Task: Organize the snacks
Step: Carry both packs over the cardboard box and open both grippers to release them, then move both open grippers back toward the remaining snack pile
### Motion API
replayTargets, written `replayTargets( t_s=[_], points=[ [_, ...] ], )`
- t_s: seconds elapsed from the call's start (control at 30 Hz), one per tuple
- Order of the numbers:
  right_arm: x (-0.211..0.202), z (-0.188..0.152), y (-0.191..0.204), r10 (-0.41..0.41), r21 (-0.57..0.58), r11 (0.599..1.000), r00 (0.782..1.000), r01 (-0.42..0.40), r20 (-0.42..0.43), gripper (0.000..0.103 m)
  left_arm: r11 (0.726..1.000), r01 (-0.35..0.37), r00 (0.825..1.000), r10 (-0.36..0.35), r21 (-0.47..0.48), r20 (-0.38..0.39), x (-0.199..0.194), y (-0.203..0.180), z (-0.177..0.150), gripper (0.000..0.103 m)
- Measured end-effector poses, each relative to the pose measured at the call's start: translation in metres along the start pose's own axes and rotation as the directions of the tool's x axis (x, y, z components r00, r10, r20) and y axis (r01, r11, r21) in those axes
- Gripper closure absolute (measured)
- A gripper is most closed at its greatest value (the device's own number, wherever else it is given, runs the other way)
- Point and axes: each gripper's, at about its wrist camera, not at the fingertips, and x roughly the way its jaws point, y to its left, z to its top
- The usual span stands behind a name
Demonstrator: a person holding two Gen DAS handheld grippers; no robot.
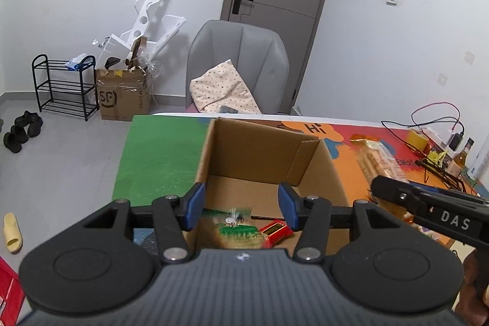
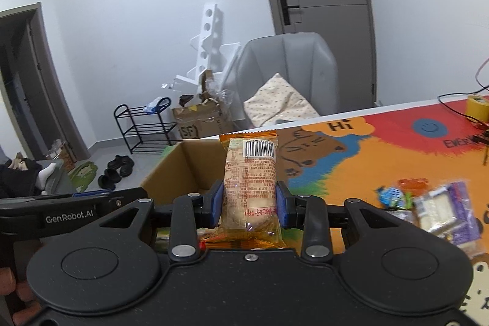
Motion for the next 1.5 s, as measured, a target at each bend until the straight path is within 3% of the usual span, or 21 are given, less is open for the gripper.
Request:
replayTargets(
  t_s=[0.17,0.23,0.5,0.63,1.0,1.5],
  points=[
    [0.003,0.003,0.011,0.044,0.002,0.999,0.999,-0.044,-0.013,0.068,1.000,-0.007,1.000,0.007,-0.020,0.008,-0.010,0.010,0.001,0.047],
    [0.001,0.002,0.013,0.047,-0.002,0.999,0.999,-0.047,-0.017,0.052,0.999,-0.009,1.000,0.010,-0.031,0.011,-0.013,0.013,0.001,0.043],
    [-0.016,-0.005,-0.001,0.002,0.011,1.000,1.000,-0.002,0.001,0.042,1.000,-0.010,1.000,0.010,-0.028,0.015,-0.019,0.010,-0.003,0.021],
    [-0.031,-0.009,-0.013,-0.025,0.027,0.999,0.999,0.024,0.026,0.028,1.000,0.004,1.000,-0.004,-0.020,0.006,-0.020,0.002,-0.006,0.019],
    [-0.067,-0.027,-0.058,-0.116,0.088,0.990,0.993,0.113,0.037,0.009,0.999,0.040,0.999,-0.040,0.005,-0.015,-0.022,-0.029,-0.017,0.014],
    [-0.101,-0.047,-0.106,-0.164,0.167,0.973,0.986,0.159,0.015,0.000,0.993,0.103,0.994,-0.100,0.066,-0.053,-0.018,-0.084,-0.032,0.011]
  ],
)
